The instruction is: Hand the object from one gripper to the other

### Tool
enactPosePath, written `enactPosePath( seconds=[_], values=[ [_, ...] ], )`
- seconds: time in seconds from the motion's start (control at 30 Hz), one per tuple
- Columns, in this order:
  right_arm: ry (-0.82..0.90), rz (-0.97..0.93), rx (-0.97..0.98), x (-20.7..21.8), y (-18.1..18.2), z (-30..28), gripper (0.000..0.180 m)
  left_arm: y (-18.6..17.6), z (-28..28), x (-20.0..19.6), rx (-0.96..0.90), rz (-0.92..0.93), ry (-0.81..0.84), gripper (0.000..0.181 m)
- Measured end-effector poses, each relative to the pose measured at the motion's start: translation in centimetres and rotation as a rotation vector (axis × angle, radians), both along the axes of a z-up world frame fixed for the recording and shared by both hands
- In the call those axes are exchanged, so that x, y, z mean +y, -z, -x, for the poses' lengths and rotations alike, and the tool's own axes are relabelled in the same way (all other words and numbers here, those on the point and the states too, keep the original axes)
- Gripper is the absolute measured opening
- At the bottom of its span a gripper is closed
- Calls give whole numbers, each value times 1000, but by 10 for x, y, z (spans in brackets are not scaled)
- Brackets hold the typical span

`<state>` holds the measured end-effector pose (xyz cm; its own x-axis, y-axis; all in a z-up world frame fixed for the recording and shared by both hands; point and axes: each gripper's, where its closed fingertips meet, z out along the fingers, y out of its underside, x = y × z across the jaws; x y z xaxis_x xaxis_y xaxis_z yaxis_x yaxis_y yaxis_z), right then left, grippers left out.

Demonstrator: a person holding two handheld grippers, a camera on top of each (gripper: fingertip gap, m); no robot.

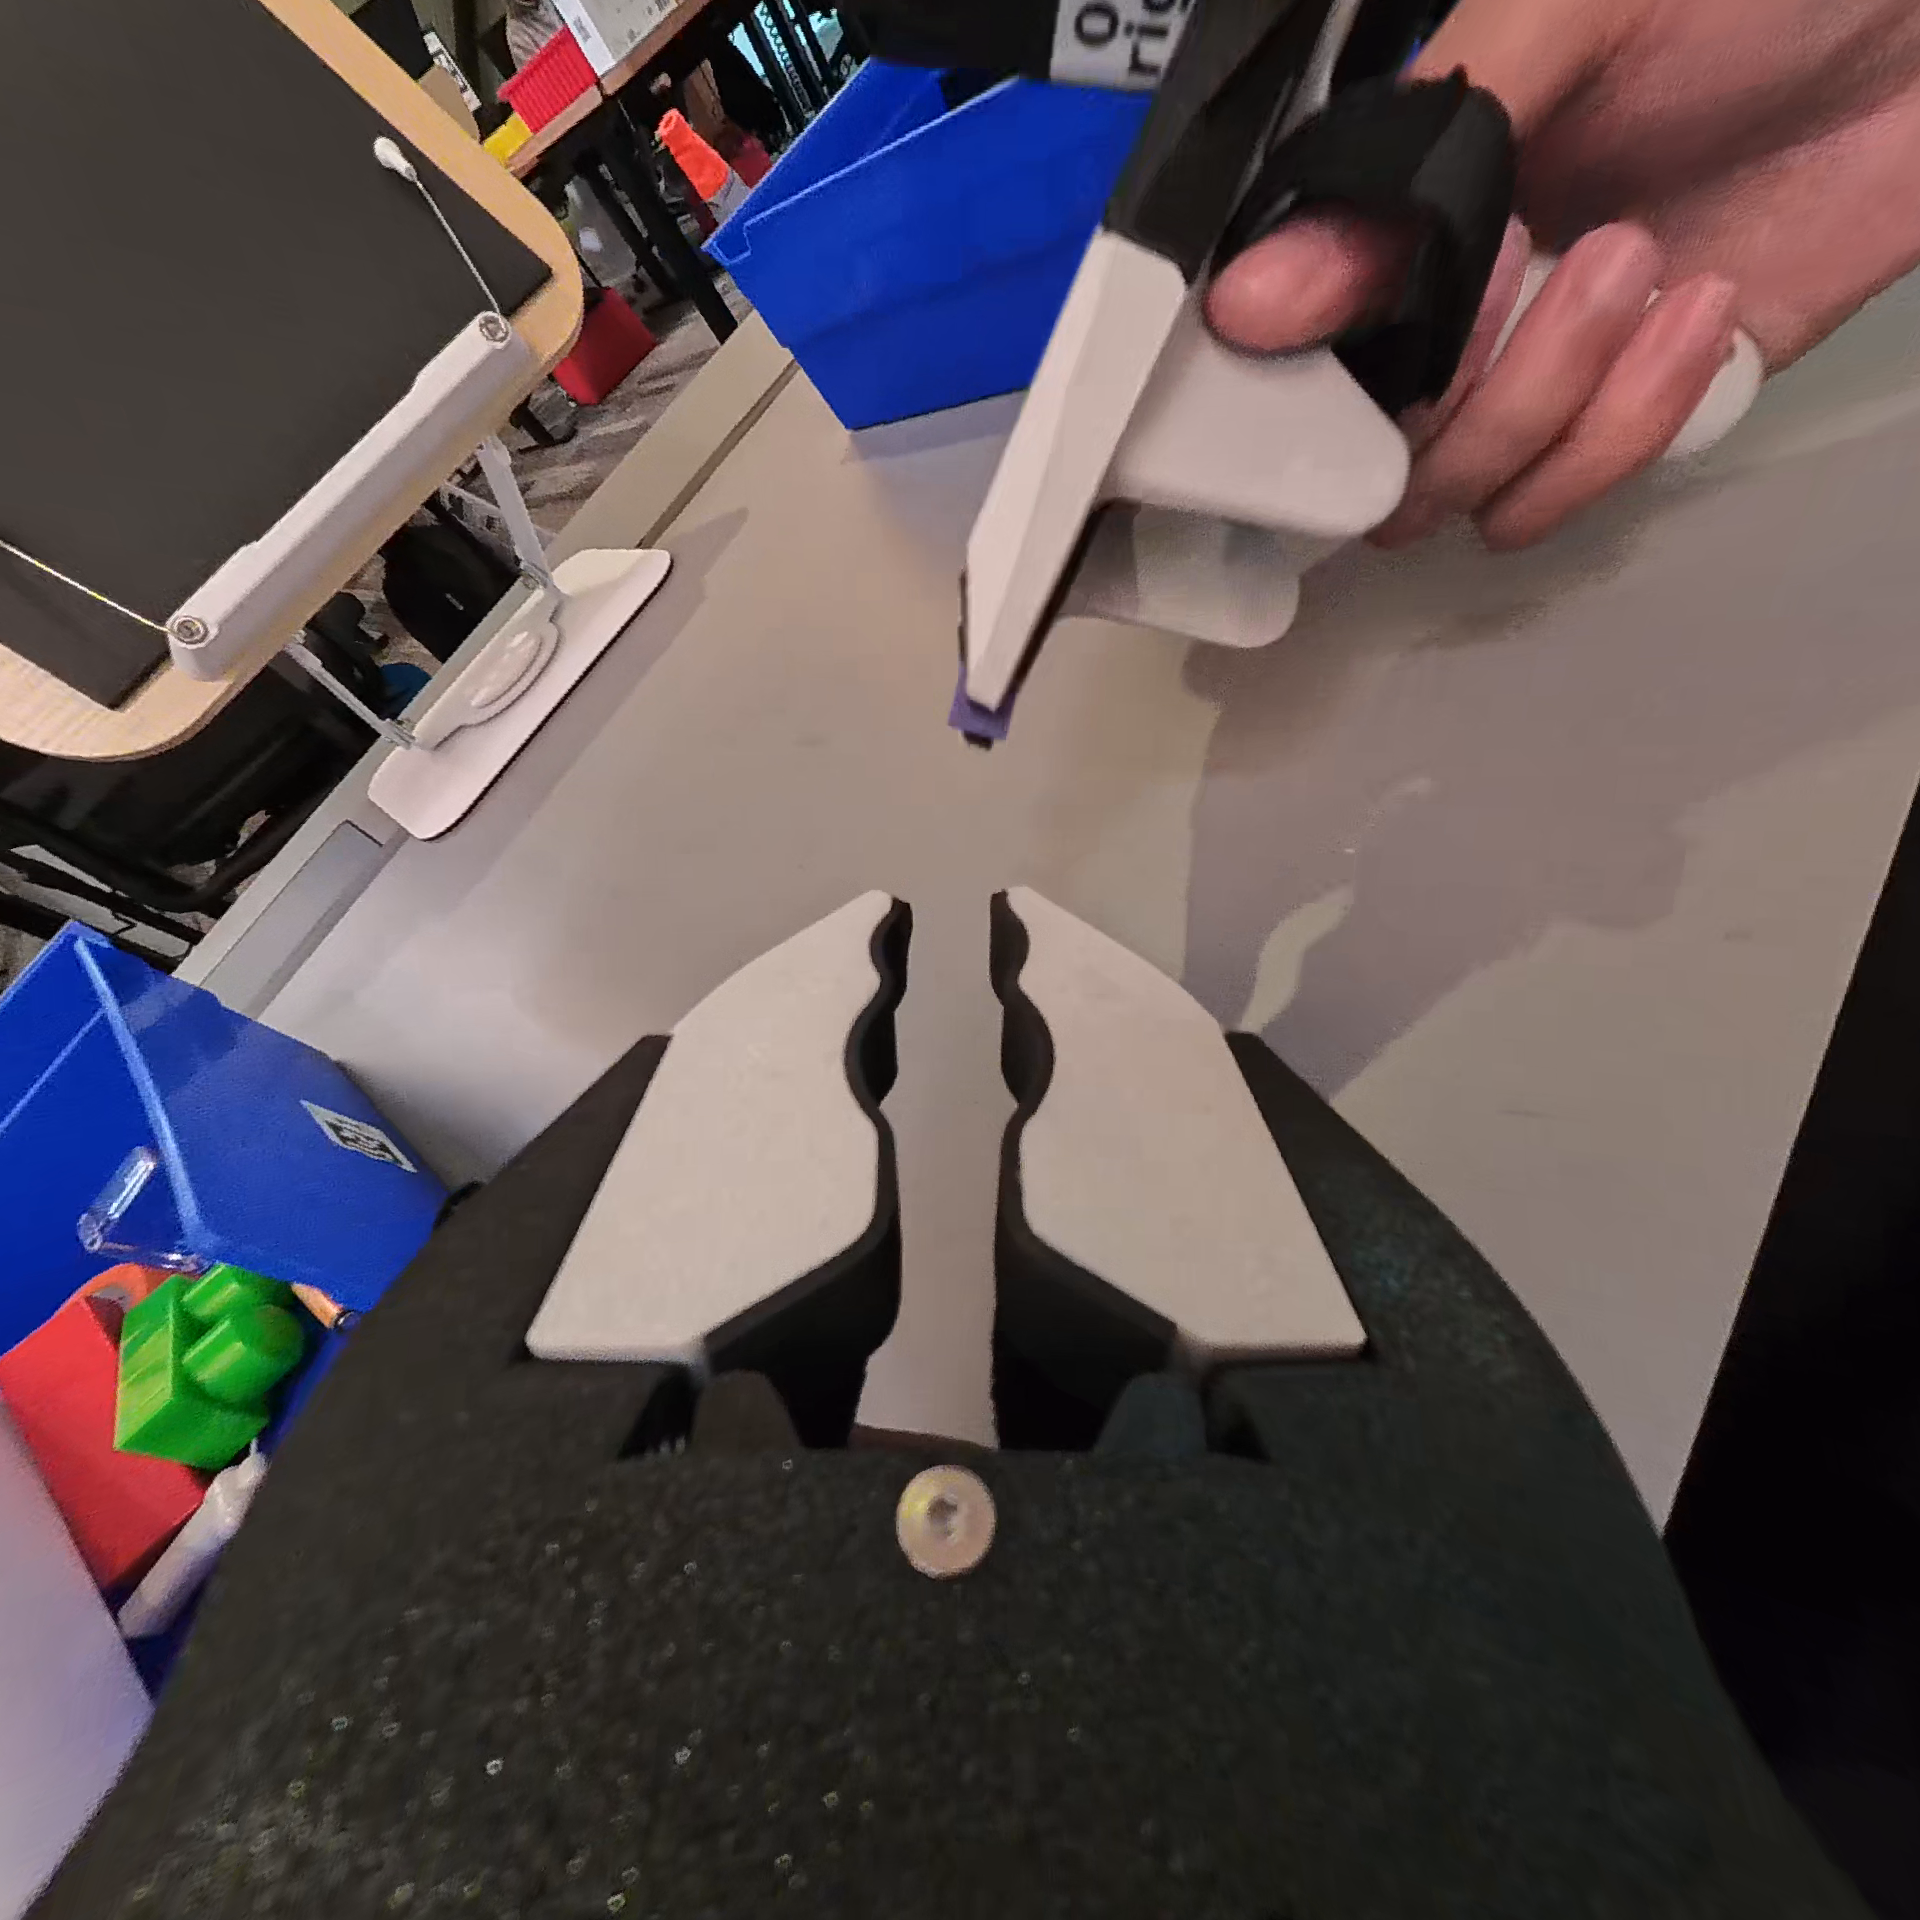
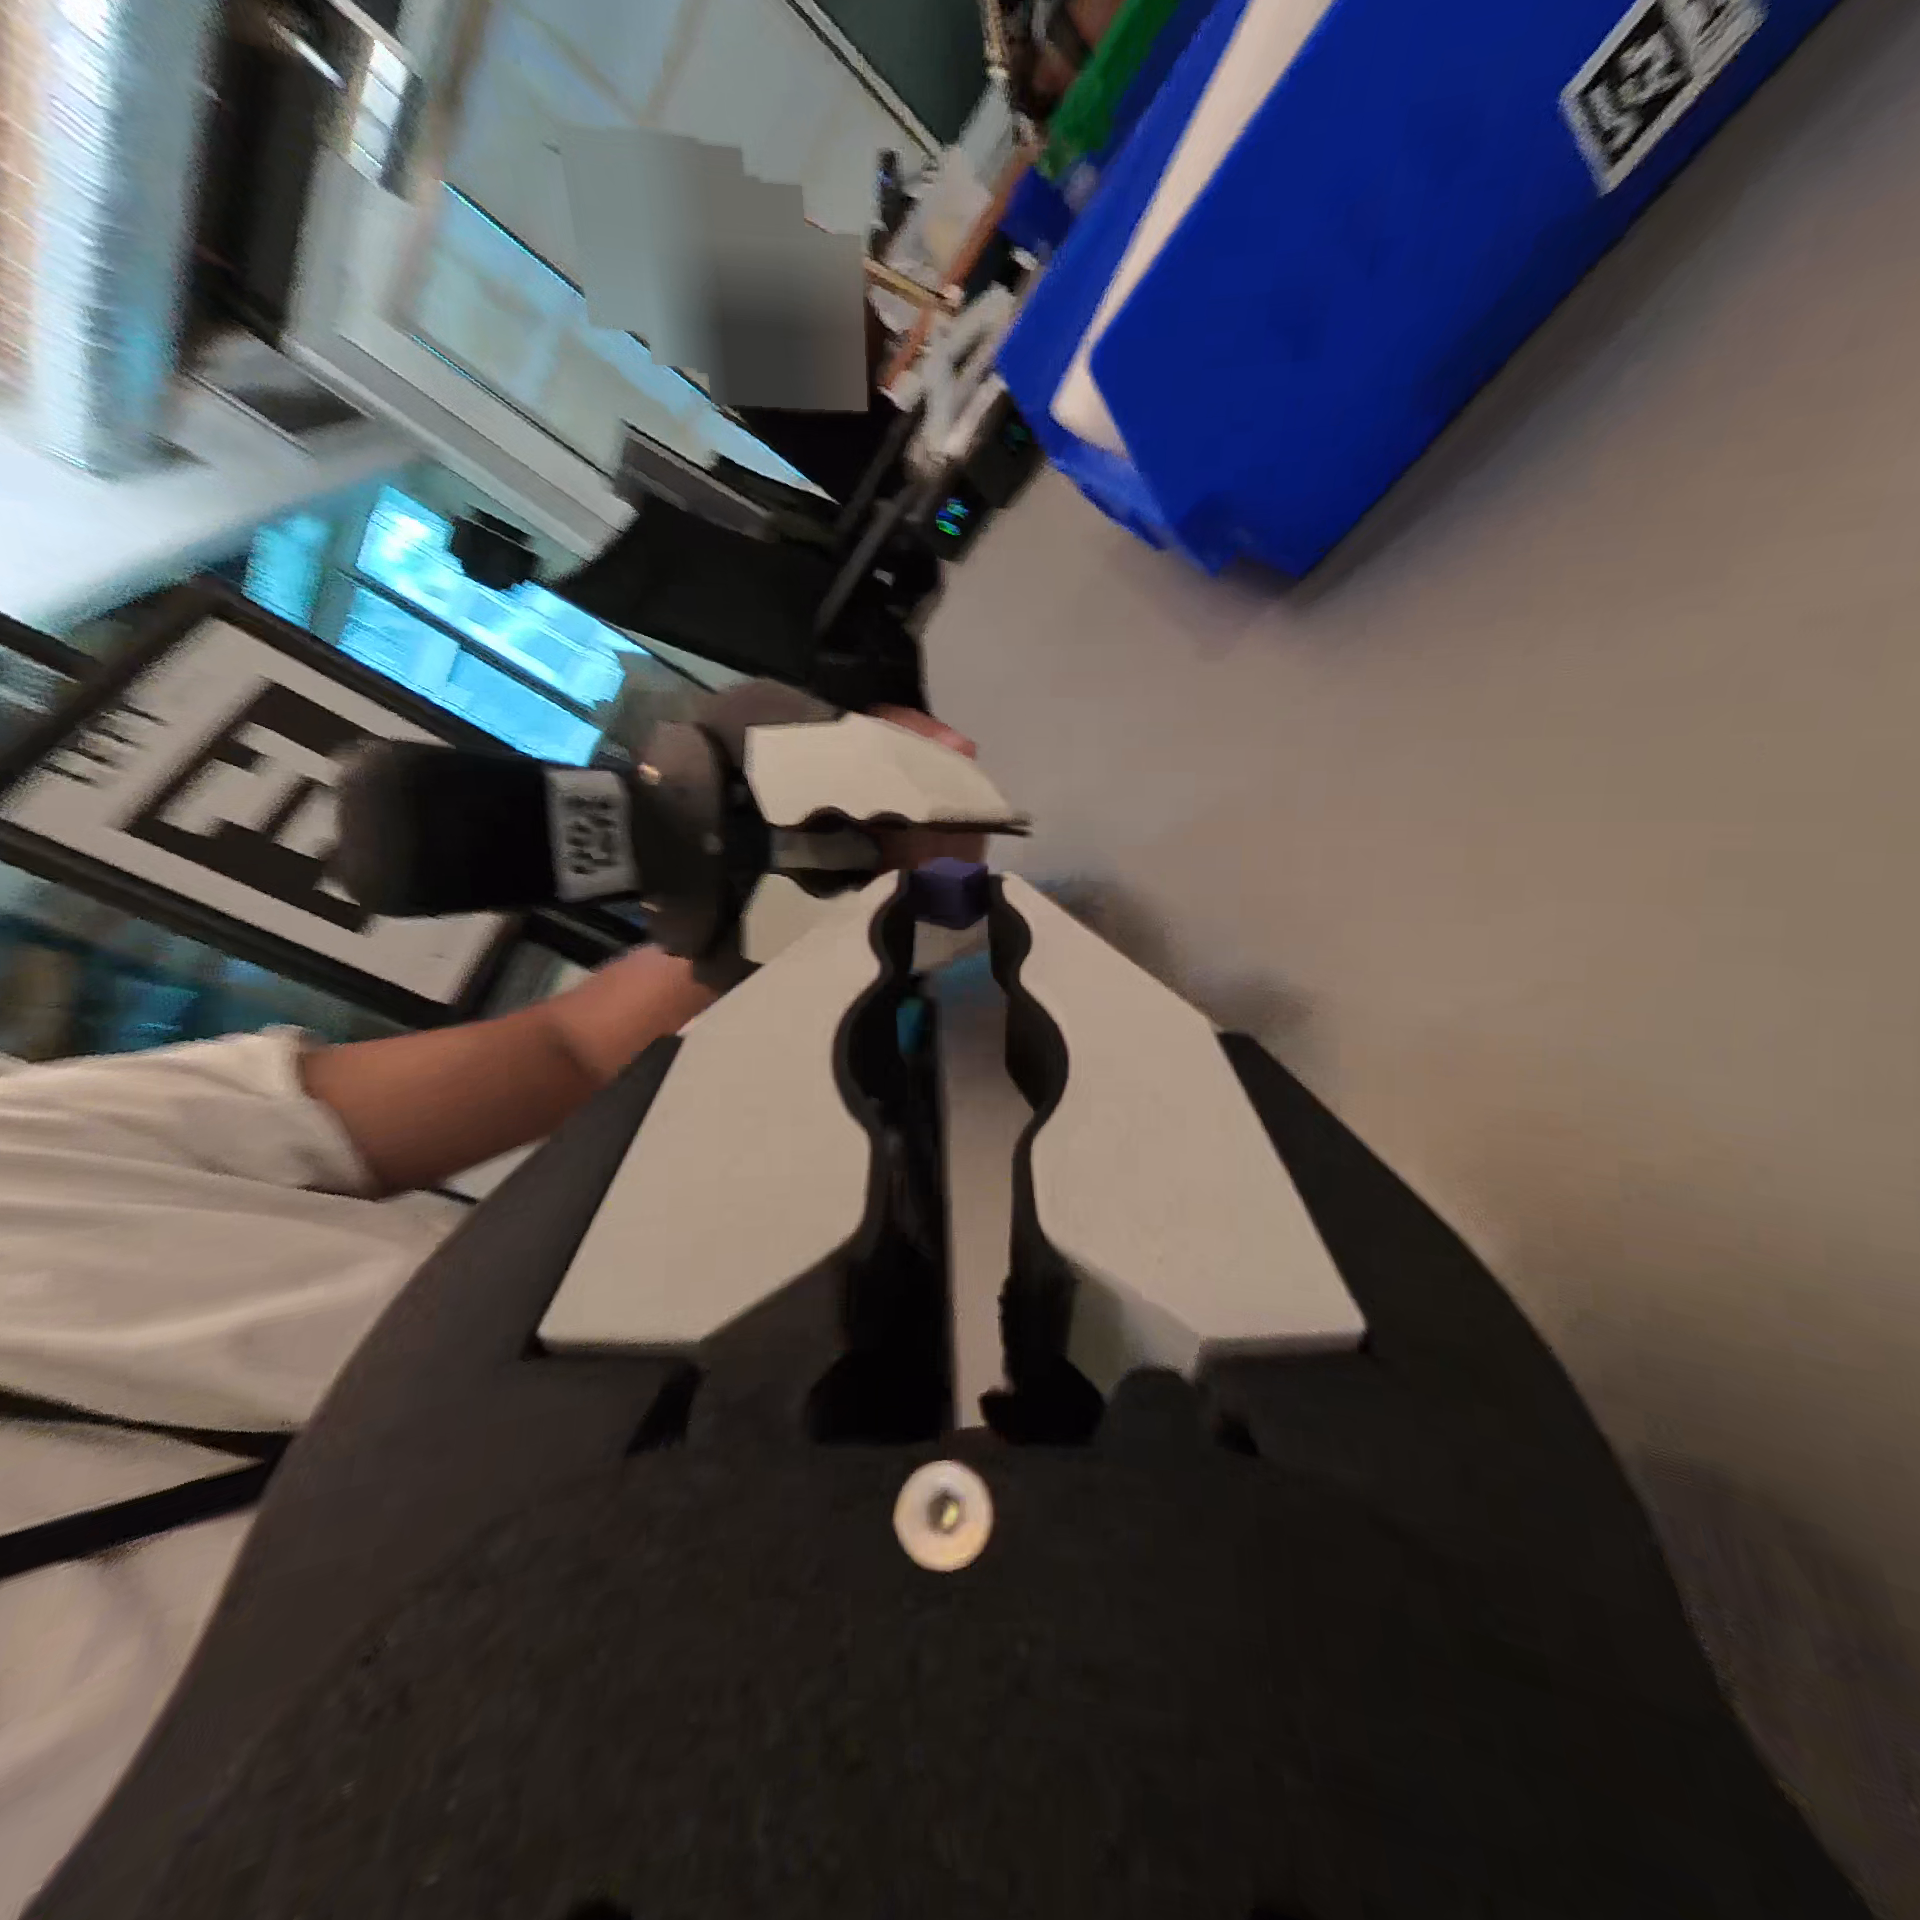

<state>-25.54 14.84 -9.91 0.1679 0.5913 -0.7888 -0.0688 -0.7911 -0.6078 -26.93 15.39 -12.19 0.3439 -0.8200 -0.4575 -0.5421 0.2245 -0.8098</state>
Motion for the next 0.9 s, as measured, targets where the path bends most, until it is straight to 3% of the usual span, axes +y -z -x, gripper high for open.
enactPosePath(
  seconds=[0.2, 0.33, 0.53, 0.9],
  values=[
    [13, 248, 267, 5, -13, 8, 12, -4, -3, -2, -12, -28, -3, 17],
    [76, 317, 363, 12, -17, 13, 12, -11, -4, -1, -55, -37, -27, 24],
    [258, 373, 618, 27, -29, 7, 12, -41, -3, 0, -279, 41, -97, 24],
    [209, 372, 620, 13, -31, 33, 12, -48, 1, 5, -351, 56, -159, 24]
  ],
)
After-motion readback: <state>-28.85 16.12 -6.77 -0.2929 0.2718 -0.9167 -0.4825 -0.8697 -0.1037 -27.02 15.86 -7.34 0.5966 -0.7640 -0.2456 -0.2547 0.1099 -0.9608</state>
